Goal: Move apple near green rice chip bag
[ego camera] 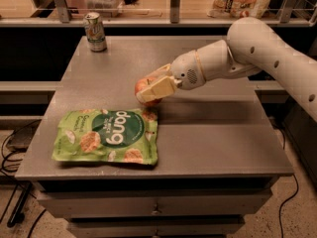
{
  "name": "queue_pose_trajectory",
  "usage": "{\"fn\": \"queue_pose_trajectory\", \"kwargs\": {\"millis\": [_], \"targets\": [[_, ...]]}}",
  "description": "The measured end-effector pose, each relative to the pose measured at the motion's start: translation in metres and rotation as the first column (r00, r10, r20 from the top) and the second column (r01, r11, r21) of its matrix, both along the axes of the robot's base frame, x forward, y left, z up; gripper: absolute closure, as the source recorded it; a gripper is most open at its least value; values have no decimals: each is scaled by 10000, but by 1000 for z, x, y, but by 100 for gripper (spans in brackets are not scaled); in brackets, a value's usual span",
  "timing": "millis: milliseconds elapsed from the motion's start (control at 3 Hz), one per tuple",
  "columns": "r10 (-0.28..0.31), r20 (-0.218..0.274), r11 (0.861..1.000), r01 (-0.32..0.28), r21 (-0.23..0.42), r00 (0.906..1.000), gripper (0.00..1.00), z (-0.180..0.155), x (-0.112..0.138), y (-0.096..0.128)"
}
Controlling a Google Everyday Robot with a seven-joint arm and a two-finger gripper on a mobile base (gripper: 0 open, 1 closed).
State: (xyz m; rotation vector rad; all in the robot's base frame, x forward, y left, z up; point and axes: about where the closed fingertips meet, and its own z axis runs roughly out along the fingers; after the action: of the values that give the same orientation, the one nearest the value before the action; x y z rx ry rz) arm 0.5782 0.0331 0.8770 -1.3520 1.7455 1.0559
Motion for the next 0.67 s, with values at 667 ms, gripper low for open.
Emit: {"fn": "queue_pose_trajectory", "kwargs": {"millis": [667], "targets": [[209,272,9997,-211,79,9994,13,-10,-10,-3]]}}
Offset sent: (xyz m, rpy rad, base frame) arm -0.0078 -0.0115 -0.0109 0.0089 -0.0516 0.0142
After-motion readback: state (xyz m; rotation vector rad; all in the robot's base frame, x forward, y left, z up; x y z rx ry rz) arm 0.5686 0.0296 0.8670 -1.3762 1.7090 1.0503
